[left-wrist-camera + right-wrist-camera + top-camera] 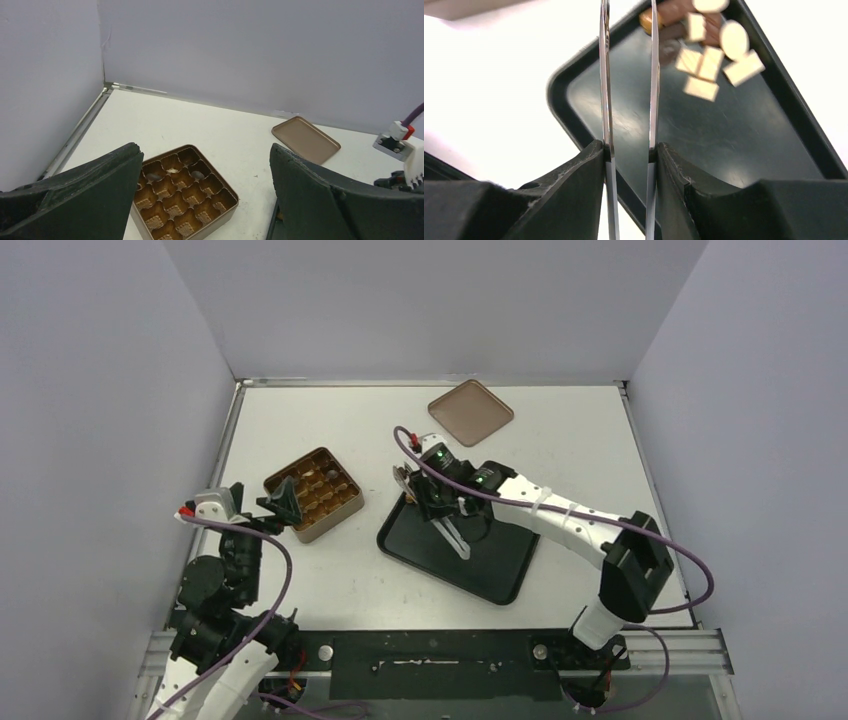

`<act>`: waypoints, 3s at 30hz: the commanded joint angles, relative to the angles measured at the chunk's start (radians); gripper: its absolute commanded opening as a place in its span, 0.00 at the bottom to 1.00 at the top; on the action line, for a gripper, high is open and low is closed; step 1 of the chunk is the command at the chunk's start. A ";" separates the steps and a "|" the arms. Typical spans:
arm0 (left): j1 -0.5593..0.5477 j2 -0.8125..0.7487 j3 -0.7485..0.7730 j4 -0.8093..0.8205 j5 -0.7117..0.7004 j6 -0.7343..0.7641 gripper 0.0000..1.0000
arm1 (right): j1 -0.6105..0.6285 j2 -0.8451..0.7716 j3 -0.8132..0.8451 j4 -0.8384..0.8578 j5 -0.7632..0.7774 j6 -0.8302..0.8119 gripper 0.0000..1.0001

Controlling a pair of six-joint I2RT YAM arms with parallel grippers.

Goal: Pack the chocolate
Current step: Pick up the fake chocolate from the plate, then place the fake chocolate in the packing box.

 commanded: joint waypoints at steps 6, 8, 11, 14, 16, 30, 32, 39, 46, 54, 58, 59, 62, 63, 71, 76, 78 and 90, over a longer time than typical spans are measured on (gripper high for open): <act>0.009 -0.028 0.013 0.035 -0.023 -0.007 0.97 | 0.070 0.184 0.244 0.211 -0.111 -0.067 0.21; 0.009 -0.027 0.014 0.033 -0.024 -0.009 0.97 | 0.077 0.233 0.288 0.238 -0.131 -0.071 0.22; 0.008 -0.031 0.013 0.033 -0.028 -0.004 0.97 | 0.086 0.294 0.345 0.270 -0.168 -0.079 0.23; 0.009 -0.041 0.015 0.027 -0.054 -0.001 0.97 | 0.099 0.359 0.415 0.276 -0.188 -0.090 0.23; 0.010 -0.053 0.011 0.031 -0.059 -0.001 0.97 | 0.103 0.400 0.456 0.275 -0.197 -0.091 0.23; 0.007 -0.069 0.009 0.028 -0.065 0.005 0.97 | 0.116 0.595 0.655 0.237 -0.218 -0.087 0.30; 0.007 -0.070 0.008 0.029 -0.065 0.003 0.97 | 0.117 0.609 0.665 0.229 -0.211 -0.086 0.31; 0.006 -0.077 0.007 0.028 -0.065 0.002 0.97 | 0.116 0.639 0.690 0.210 -0.207 -0.080 0.35; 0.005 -0.080 0.008 0.028 -0.062 0.000 0.97 | 0.116 0.651 0.695 0.203 -0.203 -0.076 0.39; 0.006 -0.078 0.009 0.029 -0.061 -0.001 0.97 | 0.116 0.663 0.702 0.192 -0.192 -0.075 0.40; 0.005 -0.078 0.010 0.028 -0.062 -0.001 0.97 | 0.116 0.661 0.704 0.190 -0.189 -0.075 0.41; 0.005 -0.079 0.009 0.028 -0.062 -0.001 0.97 | 0.116 0.659 0.704 0.190 -0.188 -0.077 0.41; 0.007 -0.079 0.009 0.027 -0.062 0.000 0.97 | 0.116 0.652 0.710 0.186 -0.188 -0.084 0.41; 0.006 -0.081 0.009 0.027 -0.061 0.000 0.97 | 0.116 0.650 0.717 0.181 -0.188 -0.089 0.41; 0.006 -0.082 0.009 0.024 -0.060 -0.001 0.97 | 0.109 0.592 0.725 0.155 -0.175 -0.114 0.40; 0.007 -0.077 0.010 0.024 -0.057 -0.004 0.97 | 0.100 0.520 0.670 0.160 -0.169 -0.116 0.40; 0.007 -0.077 0.011 0.023 -0.055 -0.004 0.97 | 0.095 0.480 0.631 0.168 -0.158 -0.116 0.40; 0.008 -0.067 0.008 0.027 -0.045 -0.007 0.97 | 0.036 0.185 0.276 0.192 -0.080 -0.093 0.40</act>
